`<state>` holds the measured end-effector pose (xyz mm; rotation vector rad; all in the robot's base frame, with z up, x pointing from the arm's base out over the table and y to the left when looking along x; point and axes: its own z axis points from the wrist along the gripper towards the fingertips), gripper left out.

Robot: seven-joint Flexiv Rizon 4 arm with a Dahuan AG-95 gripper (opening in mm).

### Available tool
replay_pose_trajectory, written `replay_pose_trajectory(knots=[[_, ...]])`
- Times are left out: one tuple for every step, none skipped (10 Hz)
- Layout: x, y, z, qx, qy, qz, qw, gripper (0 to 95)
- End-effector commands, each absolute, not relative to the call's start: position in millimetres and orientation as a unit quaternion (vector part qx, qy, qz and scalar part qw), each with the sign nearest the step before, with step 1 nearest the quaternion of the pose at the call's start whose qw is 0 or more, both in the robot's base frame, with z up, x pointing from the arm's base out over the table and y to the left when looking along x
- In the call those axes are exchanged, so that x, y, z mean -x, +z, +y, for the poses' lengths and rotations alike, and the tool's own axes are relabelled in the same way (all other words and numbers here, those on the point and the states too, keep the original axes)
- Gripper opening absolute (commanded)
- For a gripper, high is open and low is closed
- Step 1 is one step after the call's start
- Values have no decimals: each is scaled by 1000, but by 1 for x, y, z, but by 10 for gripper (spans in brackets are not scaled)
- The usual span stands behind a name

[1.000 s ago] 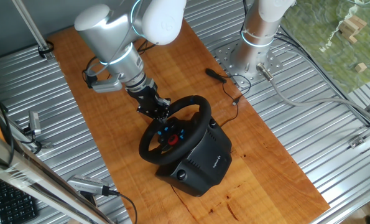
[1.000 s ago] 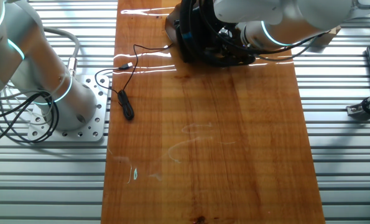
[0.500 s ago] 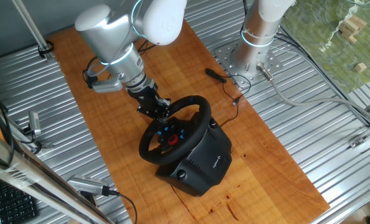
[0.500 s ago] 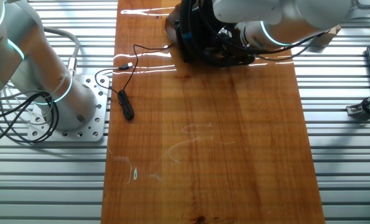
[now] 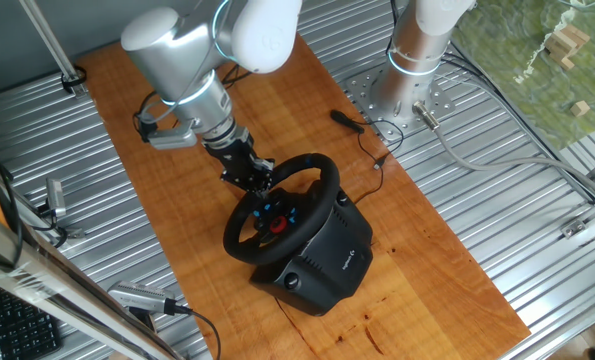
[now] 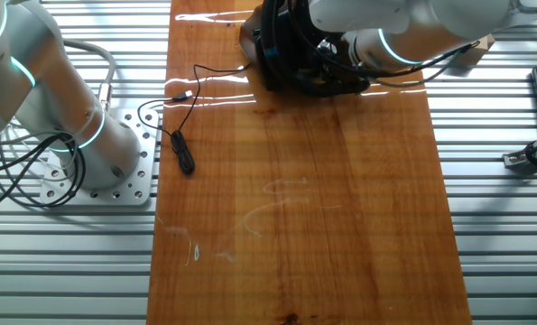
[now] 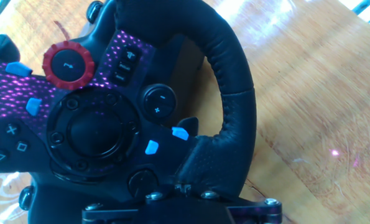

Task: Rotate the steering wheel 90 degrees counterclockwise

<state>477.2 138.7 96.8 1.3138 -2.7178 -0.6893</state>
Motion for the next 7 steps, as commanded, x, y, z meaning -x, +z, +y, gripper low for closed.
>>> replay_pose_trajectory(knots=[[-477,97,137,-424,-216,-879,29,0],[-476,100,133,-424,-216,-879,32,0],[-472,109,117,-426,-218,-877,37,0],[-468,117,105,-430,-221,-874,41,0],[-465,123,98,-426,-223,-876,44,0],[-457,141,86,-396,-214,-891,54,0],[-449,158,78,-363,-194,-909,65,0]])
